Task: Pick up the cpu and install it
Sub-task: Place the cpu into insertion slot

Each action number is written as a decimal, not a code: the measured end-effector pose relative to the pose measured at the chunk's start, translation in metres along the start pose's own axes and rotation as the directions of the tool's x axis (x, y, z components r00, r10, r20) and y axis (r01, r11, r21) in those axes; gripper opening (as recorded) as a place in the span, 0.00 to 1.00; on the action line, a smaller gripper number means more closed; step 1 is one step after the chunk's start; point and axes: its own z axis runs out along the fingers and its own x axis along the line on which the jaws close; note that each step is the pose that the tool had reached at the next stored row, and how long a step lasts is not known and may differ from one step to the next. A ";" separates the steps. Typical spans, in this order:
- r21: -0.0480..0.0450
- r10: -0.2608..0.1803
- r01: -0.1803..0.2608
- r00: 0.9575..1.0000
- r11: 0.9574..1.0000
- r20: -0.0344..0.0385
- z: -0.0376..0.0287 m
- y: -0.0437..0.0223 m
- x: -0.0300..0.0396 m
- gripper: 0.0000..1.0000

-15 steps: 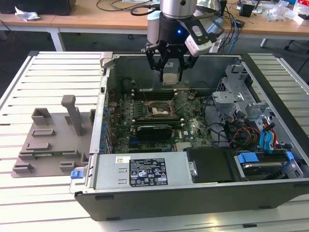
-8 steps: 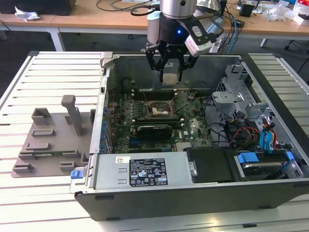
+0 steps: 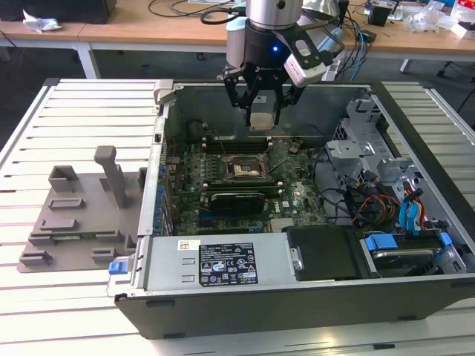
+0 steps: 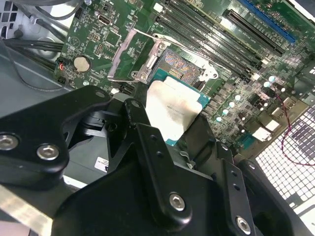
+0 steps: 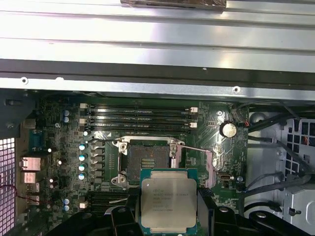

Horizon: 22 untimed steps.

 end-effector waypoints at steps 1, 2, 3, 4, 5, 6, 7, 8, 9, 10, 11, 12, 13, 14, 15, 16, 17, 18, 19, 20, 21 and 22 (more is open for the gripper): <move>0.000 0.000 0.000 1.000 1.000 0.000 0.0000 0.0000 0.0000 0.55; 0.000 0.007 -0.007 1.000 1.000 0.000 0.0000 0.0000 0.0000 0.55; 0.002 0.034 -0.034 0.999 0.999 -0.001 0.0001 0.0000 0.0000 0.55; 0.003 0.045 -0.045 0.999 0.999 -0.001 0.0001 0.0000 0.0000 0.55; 0.004 0.057 -0.057 0.998 0.998 -0.001 0.0001 0.0000 0.0000 0.55; 0.005 0.068 -0.068 0.998 0.998 -0.001 0.0003 0.0000 0.0000 0.55; 0.007 0.084 -0.084 0.997 0.996 -0.002 0.0003 0.0000 0.0000 0.55; 0.008 0.094 -0.094 0.996 0.996 -0.002 0.0004 0.0000 0.0000 0.55; 0.008 0.105 -0.105 0.994 0.994 -0.002 0.0004 0.0000 0.0000 0.55; 0.009 0.127 -0.127 0.992 0.992 -0.002 0.0006 0.0000 0.0000 0.55; 0.010 0.148 -0.148 0.989 0.989 -0.003 0.0008 0.0000 0.0000 0.55; 0.010 0.159 -0.159 0.987 0.987 -0.003 0.0009 0.0000 0.0000 0.55; 0.011 0.171 -0.171 0.985 0.985 -0.003 0.0011 0.0000 0.0001 0.55; 0.011 0.182 -0.181 0.983 0.983 -0.003 0.0012 0.0000 0.0001 0.55; 0.011 0.195 -0.195 0.981 0.981 -0.004 0.0014 0.0000 0.0000 0.55; 0.011 0.201 -0.201 0.980 0.980 -0.004 0.0016 0.0000 0.0001 0.55; 0.012 0.207 -0.207 0.978 0.978 -0.004 0.0016 0.0000 0.0001 0.55; 0.012 0.219 -0.219 0.976 0.976 -0.004 0.0018 0.0000 0.0001 0.55; 0.012 0.227 -0.227 0.974 0.974 -0.004 0.0019 0.0000 0.0001 0.55; 0.012 0.233 -0.233 0.972 0.972 -0.004 0.0020 0.0000 0.0001 0.55; 0.013 0.239 -0.239 0.971 0.971 -0.004 0.0021 0.0000 0.0001 0.55; 0.013 0.248 -0.248 0.969 0.969 -0.004 0.0022 0.0000 0.0001 0.55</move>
